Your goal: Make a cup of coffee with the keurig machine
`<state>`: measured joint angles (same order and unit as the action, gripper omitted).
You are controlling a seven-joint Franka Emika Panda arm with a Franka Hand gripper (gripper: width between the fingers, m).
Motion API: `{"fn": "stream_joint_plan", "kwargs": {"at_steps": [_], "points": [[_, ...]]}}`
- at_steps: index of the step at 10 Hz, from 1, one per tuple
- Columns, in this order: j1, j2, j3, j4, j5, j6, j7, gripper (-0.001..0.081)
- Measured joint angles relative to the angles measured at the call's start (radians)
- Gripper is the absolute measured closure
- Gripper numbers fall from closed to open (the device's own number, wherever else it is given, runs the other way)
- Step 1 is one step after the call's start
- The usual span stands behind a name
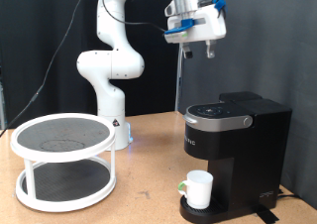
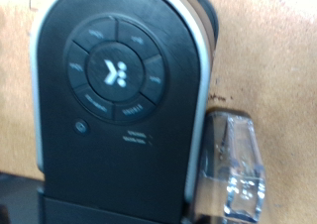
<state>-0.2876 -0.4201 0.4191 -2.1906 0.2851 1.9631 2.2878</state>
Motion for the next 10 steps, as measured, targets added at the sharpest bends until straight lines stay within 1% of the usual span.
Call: {"fn": "stream_joint_plan", "kwargs": {"at_steps": [2,3,4,7,10], "points": [[-0.017,0.08,0.022,0.077,-0.08,-0.011,0.048,0.0072],[-0.022,0.116,0.029,0.106,-0.12,-0.01,0.061,0.0072],[-0.025,0.144,0.033,0.124,-0.147,-0.006,0.064,0.0072],[-0.027,0.195,0.041,0.135,-0.185,0.033,0.062,0.0072],[-0.026,0.234,0.053,0.134,-0.208,0.034,0.039,0.0072]]}}
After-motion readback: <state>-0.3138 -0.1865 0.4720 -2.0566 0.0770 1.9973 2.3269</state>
